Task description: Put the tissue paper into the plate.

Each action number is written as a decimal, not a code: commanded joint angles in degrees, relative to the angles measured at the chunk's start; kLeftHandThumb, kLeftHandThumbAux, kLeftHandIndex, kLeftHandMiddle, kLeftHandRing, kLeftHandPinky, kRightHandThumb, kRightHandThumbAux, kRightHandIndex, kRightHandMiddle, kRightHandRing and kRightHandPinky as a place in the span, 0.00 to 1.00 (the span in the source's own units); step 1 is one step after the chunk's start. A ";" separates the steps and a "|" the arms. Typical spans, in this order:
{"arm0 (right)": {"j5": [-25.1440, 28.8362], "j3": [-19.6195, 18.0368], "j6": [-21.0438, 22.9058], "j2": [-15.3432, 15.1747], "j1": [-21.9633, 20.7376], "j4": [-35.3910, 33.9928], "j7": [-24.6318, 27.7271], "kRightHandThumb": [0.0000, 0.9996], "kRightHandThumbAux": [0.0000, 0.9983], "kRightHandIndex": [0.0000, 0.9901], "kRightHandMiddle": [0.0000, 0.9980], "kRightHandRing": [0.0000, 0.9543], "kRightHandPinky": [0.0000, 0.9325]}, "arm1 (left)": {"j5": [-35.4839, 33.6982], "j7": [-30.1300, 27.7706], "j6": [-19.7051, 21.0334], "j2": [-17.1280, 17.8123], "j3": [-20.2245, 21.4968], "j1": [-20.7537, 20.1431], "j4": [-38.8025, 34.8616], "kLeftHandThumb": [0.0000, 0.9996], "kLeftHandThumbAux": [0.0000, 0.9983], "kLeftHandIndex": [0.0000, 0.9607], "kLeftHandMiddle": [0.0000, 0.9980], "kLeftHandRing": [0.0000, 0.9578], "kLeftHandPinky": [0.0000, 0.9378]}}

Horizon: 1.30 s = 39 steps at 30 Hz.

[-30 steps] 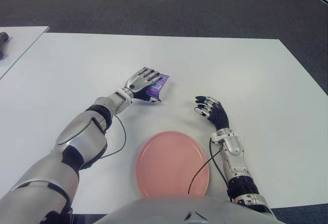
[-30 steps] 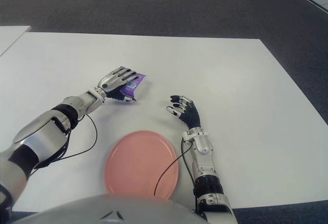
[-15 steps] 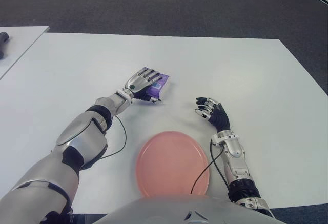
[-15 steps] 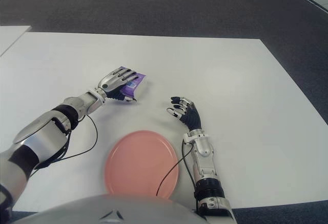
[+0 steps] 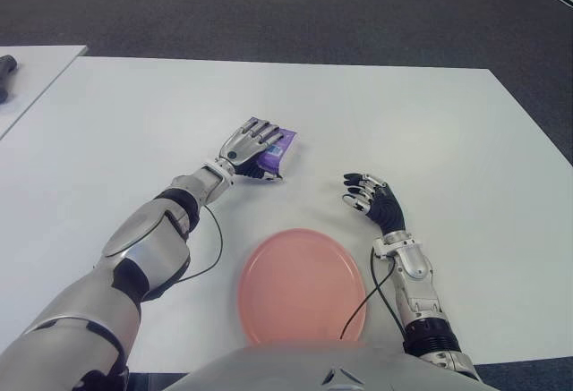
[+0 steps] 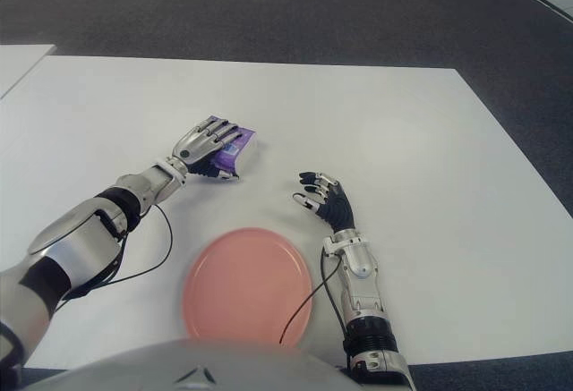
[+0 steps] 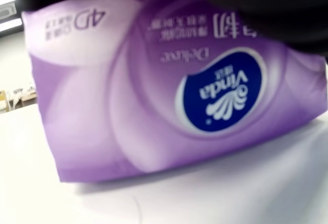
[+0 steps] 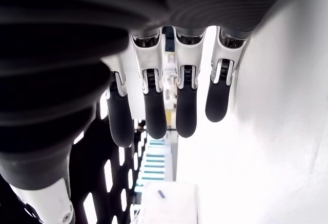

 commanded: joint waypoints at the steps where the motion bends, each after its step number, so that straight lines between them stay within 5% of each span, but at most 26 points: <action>1: -0.44 0.31 2.91 -0.24 3.29 2.12 0.17 0.67 0.74 0.41 0.33 0.32 0.32 | 2.81 -0.86 0.71 -0.29 -2.53 2.53 1.62 0.37 0.22 0.00 0.00 0.00 0.00; 39: -0.28 0.98 4.70 -0.30 4.26 -0.46 0.00 0.68 0.74 0.41 0.32 0.32 0.33 | 6.92 4.23 5.08 0.14 -9.80 0.77 2.22 0.29 0.40 0.00 0.00 0.00 0.00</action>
